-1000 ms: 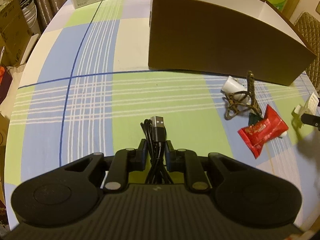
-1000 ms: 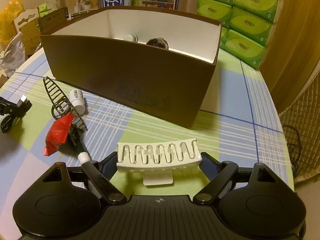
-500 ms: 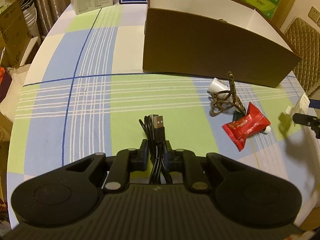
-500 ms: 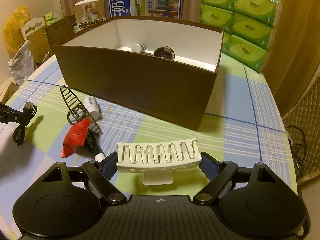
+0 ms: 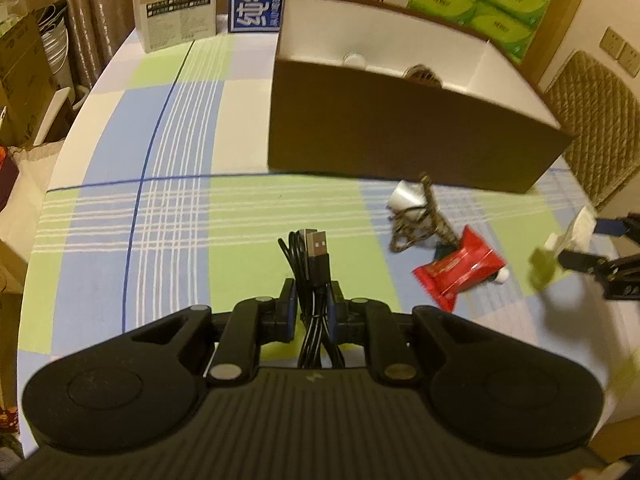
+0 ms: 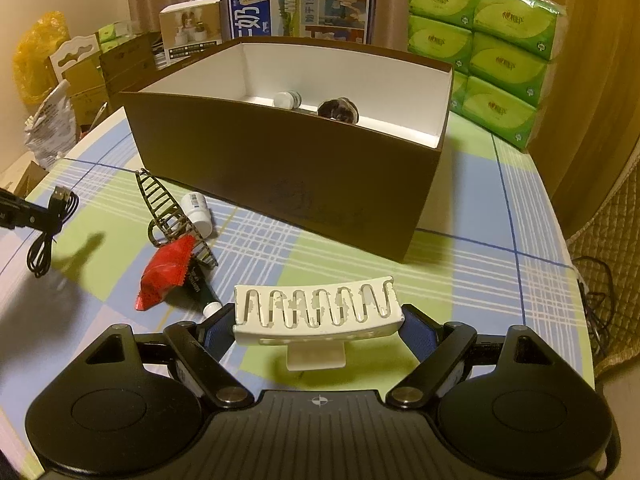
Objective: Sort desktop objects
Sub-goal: 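Carry the clip and cable with both tools over into the brown box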
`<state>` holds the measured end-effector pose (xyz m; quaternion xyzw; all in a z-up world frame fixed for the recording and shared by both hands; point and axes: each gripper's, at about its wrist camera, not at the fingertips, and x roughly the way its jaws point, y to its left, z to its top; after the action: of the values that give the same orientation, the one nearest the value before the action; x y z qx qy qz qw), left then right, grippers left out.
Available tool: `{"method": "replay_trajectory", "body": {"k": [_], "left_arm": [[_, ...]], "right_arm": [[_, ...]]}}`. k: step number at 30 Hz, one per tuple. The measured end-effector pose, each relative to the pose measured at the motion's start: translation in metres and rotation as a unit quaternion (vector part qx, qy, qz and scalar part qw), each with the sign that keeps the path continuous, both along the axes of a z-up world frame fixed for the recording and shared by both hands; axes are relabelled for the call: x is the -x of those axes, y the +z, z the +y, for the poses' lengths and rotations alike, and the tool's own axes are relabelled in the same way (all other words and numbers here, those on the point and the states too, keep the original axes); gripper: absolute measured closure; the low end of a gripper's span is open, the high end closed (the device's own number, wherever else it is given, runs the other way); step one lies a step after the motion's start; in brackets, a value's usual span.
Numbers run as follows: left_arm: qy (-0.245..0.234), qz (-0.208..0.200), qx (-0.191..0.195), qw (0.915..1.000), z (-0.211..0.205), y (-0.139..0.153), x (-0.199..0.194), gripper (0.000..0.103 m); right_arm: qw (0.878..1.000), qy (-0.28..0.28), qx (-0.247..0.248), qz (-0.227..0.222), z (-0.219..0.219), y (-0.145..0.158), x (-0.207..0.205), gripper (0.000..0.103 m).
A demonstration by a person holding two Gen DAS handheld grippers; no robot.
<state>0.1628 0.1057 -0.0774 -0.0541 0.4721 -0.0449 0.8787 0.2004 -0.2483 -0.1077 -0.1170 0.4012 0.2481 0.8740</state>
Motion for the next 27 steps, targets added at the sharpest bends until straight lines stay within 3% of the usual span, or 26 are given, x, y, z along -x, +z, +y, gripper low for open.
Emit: {"method": "replay_trajectory", "body": {"k": [13, 27], "left_arm": [[-0.026, -0.067, 0.020, 0.9972, -0.006, 0.053, -0.017, 0.092], [-0.058, -0.141, 0.034, 0.9877, -0.012, 0.110, -0.094, 0.092]], "right_arm": [[0.999, 0.013, -0.023, -0.022, 0.005, 0.026, -0.004, 0.020], [0.992, 0.026, -0.074, -0.096, 0.013, 0.093, -0.051, 0.020]]}}
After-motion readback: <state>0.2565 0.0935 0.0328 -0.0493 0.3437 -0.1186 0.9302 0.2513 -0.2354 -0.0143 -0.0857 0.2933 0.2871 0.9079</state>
